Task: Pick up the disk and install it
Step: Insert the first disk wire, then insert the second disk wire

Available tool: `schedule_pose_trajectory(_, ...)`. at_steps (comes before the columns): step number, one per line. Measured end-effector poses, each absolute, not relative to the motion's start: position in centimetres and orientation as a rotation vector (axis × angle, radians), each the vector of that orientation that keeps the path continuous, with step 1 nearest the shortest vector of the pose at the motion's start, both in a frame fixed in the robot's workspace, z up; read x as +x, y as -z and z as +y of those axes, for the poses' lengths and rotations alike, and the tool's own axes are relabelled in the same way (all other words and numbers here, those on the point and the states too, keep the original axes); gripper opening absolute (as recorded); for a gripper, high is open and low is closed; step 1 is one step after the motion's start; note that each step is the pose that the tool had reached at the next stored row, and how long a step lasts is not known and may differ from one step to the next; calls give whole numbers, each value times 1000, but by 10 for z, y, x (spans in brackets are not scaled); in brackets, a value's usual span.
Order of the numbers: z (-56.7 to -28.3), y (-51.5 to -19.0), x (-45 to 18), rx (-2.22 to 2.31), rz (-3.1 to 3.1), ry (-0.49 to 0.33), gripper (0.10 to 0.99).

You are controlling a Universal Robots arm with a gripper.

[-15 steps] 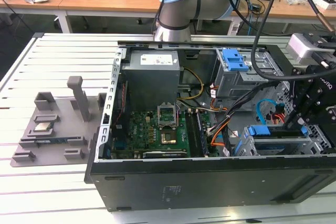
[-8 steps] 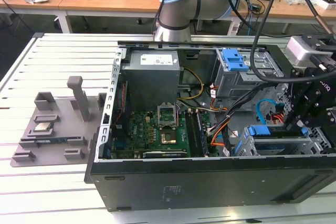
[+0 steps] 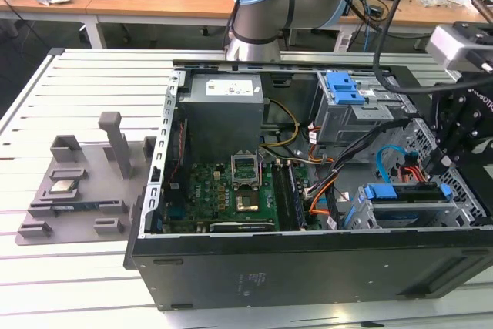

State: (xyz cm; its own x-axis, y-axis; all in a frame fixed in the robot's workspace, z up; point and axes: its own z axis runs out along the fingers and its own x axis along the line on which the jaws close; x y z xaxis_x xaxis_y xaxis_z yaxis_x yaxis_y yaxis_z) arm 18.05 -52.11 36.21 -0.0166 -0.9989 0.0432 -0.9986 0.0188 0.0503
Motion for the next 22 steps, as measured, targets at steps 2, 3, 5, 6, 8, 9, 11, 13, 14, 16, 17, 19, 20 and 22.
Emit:
schedule_pose_trajectory(2, -520, -368, 181, 2155, -2194, 9, 106)
schedule_pose_trajectory(3, -520, -368, 181, 2156, -2194, 9, 106)
schedule_pose_trajectory(5, -520, -369, 181, 2155, -2194, 9, 106)
schedule_pose_trajectory(6, -520, -369, 181, 2155, -2194, 9, 106)
schedule_pose_trajectory(8, -520, -369, 181, 2155, -2194, 9, 106)
schedule_pose_trajectory(9, -520, -369, 181, 2155, -2194, 9, 106)
schedule_pose_trajectory(11, -520, -370, 181, 2155, -2194, 9, 106)
schedule_pose_trajectory(13, -520, -370, 181, 2155, -2194, 9, 169)
schedule_pose_trajectory(14, -520, -370, 181, 2155, -2194, 9, 235)
schedule_pose_trajectory(16, -520, -370, 181, 2155, -2194, 9, 302)
schedule_pose_trajectory(17, -519, -370, 181, 2155, -2194, 8, 302)
schedule_pose_trajectory(19, -513, -370, 180, 2155, -2194, 9, 302)
schedule_pose_trajectory(20, -511, -370, 176, 2155, -2194, 9, 302)
schedule_pose_trajectory(22, -510, -370, 164, 2156, -2194, 9, 302)
